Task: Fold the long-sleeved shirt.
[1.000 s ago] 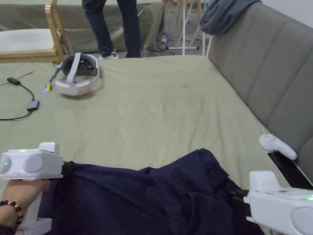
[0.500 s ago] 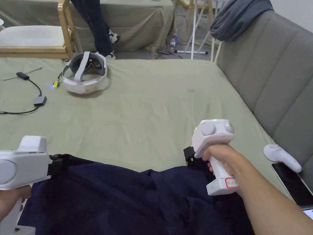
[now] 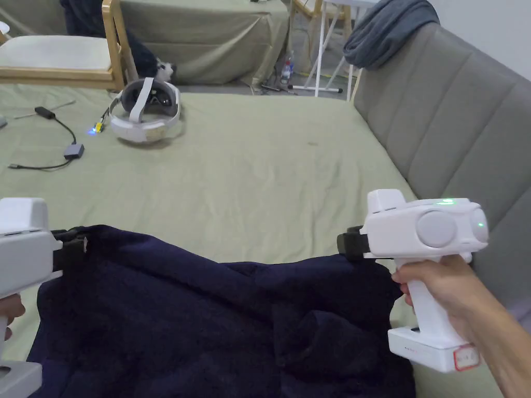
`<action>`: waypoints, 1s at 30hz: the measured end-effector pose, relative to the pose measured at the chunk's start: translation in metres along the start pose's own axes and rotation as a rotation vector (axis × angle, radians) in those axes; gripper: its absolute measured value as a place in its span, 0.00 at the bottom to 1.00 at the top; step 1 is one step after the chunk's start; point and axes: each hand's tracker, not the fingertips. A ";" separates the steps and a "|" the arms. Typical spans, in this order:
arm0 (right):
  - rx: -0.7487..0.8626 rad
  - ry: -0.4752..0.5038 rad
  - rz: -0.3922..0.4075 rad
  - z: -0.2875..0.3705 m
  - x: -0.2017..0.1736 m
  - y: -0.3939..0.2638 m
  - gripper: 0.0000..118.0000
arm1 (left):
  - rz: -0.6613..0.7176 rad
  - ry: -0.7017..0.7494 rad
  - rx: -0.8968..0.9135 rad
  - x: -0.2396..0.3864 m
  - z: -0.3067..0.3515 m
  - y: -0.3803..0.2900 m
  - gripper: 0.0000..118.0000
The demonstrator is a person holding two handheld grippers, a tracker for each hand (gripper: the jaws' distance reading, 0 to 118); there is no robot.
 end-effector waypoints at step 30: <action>0.098 -0.035 -0.093 0.116 -0.032 -0.160 0.00 | 0.128 -0.018 -0.038 -0.002 0.120 -0.094 0.03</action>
